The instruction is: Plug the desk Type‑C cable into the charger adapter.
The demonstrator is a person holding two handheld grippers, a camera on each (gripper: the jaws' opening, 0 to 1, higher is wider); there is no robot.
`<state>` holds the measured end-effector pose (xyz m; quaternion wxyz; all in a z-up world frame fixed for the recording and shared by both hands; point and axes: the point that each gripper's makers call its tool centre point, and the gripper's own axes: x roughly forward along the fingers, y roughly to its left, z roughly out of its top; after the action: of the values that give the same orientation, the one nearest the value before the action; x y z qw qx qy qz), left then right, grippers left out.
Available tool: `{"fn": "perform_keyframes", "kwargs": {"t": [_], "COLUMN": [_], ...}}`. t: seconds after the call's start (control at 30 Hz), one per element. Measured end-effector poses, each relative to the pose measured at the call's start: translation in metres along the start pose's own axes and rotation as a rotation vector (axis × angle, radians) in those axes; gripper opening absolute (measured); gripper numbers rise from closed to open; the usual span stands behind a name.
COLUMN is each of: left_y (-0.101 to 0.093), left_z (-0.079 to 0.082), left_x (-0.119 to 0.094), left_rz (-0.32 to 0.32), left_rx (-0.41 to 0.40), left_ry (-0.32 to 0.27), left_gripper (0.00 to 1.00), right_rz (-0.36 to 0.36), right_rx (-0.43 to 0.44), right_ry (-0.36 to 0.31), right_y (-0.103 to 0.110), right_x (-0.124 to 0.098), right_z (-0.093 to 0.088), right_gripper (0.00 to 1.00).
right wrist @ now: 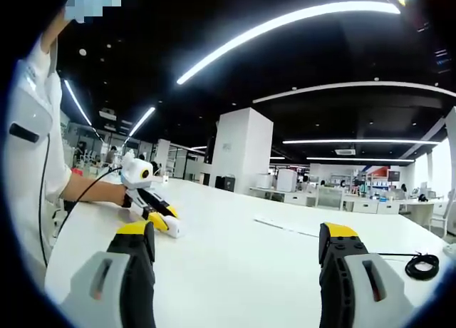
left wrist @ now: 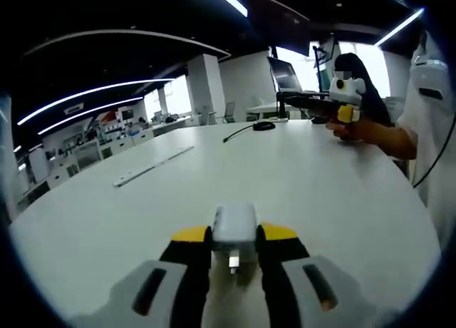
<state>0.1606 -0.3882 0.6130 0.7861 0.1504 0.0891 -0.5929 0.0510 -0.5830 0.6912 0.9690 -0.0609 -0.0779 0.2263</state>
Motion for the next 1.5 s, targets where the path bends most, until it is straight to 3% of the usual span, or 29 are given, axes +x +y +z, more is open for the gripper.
{"fn": "perform_keyframes", "kwargs": {"t": [0.63, 1.5], "left_y": [-0.001, -0.002], "left_z": [0.0, -0.001], "left_x": [-0.001, -0.003], "left_rz": [-0.004, 0.002], "left_rx": [0.006, -0.014], "left_ry": [0.002, -0.016], "left_gripper": [0.25, 0.26], "right_rz": [-0.005, -0.016], "right_rx": [-0.004, 0.073], "right_ry": [0.01, -0.023], "right_y": [-0.001, -0.016], "right_x": [0.001, -0.001], "right_z": [-0.003, 0.004], "right_gripper": [0.98, 0.97]}}
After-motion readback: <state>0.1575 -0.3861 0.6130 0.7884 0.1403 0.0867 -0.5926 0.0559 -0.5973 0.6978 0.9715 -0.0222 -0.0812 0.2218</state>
